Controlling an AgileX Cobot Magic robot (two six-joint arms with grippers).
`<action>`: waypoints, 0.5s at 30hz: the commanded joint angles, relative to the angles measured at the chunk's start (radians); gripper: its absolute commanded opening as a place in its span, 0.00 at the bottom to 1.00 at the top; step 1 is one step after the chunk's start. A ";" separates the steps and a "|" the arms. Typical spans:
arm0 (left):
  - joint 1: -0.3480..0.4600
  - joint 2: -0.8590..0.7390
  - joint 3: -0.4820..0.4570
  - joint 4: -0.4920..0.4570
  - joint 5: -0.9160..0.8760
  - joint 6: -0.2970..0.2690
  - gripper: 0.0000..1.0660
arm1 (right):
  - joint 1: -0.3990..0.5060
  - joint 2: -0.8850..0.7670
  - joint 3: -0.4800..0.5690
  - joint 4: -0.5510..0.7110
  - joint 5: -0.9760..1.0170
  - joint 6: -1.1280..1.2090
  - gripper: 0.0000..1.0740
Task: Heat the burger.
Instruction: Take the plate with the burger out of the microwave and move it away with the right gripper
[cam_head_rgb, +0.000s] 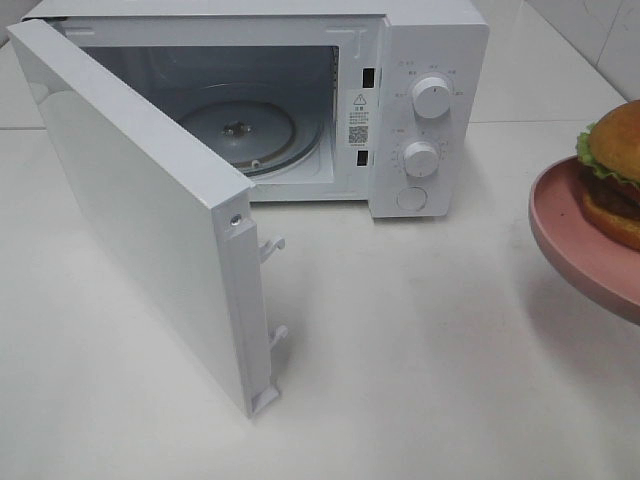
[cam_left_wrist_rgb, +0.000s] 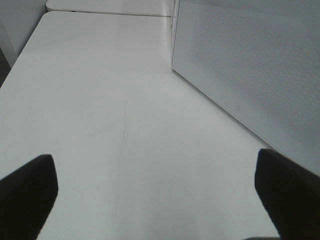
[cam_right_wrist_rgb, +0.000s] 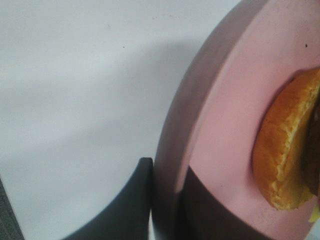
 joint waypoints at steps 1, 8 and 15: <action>0.001 -0.015 0.003 -0.004 -0.014 0.000 0.94 | -0.005 0.002 -0.006 -0.108 -0.004 0.154 0.00; 0.001 -0.015 0.003 -0.004 -0.014 0.000 0.94 | -0.005 0.086 -0.006 -0.204 0.023 0.385 0.00; 0.001 -0.015 0.003 -0.004 -0.014 0.000 0.94 | -0.005 0.195 -0.011 -0.253 0.026 0.611 0.00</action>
